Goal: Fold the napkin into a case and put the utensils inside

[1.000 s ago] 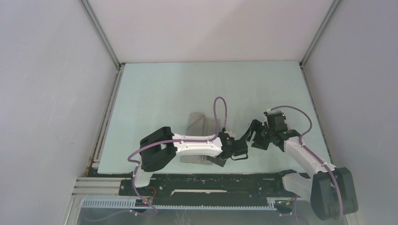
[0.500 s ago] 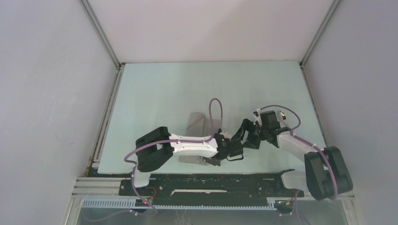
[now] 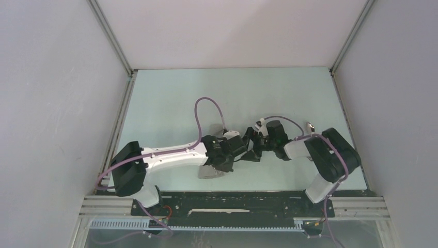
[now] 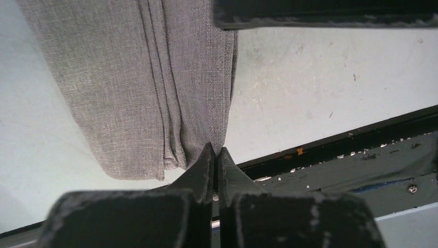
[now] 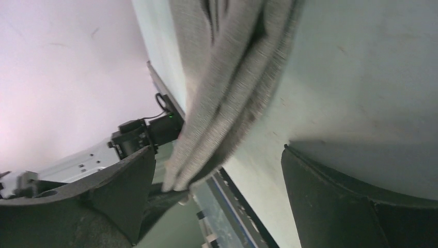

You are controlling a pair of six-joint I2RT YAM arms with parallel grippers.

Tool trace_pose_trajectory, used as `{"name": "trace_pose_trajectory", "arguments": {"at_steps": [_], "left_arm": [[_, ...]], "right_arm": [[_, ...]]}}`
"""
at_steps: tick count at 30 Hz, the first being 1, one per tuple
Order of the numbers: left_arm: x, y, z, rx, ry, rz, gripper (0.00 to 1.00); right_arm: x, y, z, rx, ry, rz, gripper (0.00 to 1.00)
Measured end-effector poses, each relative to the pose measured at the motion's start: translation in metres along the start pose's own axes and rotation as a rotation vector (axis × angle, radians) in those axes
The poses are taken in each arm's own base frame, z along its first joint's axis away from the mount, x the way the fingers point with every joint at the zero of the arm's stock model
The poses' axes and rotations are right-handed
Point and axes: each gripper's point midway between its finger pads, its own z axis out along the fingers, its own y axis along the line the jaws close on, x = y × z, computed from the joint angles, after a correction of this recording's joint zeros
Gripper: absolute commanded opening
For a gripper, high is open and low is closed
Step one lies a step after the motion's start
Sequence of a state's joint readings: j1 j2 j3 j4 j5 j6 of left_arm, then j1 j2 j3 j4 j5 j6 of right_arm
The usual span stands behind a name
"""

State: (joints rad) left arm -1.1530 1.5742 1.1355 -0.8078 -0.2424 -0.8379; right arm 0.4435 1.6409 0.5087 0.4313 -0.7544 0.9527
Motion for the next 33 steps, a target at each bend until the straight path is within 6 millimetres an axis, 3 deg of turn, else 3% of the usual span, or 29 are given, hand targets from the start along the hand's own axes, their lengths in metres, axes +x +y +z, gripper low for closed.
{"name": "trace_pose_trajectory", "arguments": {"at_steps": [6,15,22,26,30,33], "left_arm": [[0.008,-0.001,0.004,0.021,0.026,0.008,0.0],[0.012,-0.001,0.005,0.042,0.03,0.006,0.0],[0.012,-0.008,0.006,0.078,0.029,0.001,0.0],[0.012,-0.013,0.007,0.104,0.03,0.0,0.0],[0.009,-0.02,0.006,0.132,0.02,0.002,0.0],[0.005,-0.025,0.006,0.155,0.005,0.004,0.0]], "right_arm": [[-0.006,0.013,0.024,-0.065,-0.004,0.022,0.93],[-0.032,0.012,0.035,-0.1,-0.059,0.067,0.75],[-0.053,0.003,0.03,-0.077,-0.119,0.083,0.46],[-0.061,0.004,0.031,-0.076,-0.131,0.076,0.38],[-0.067,0.004,0.031,-0.073,-0.138,0.06,0.13],[-0.072,0.003,0.03,-0.062,-0.14,0.048,0.0]]}}
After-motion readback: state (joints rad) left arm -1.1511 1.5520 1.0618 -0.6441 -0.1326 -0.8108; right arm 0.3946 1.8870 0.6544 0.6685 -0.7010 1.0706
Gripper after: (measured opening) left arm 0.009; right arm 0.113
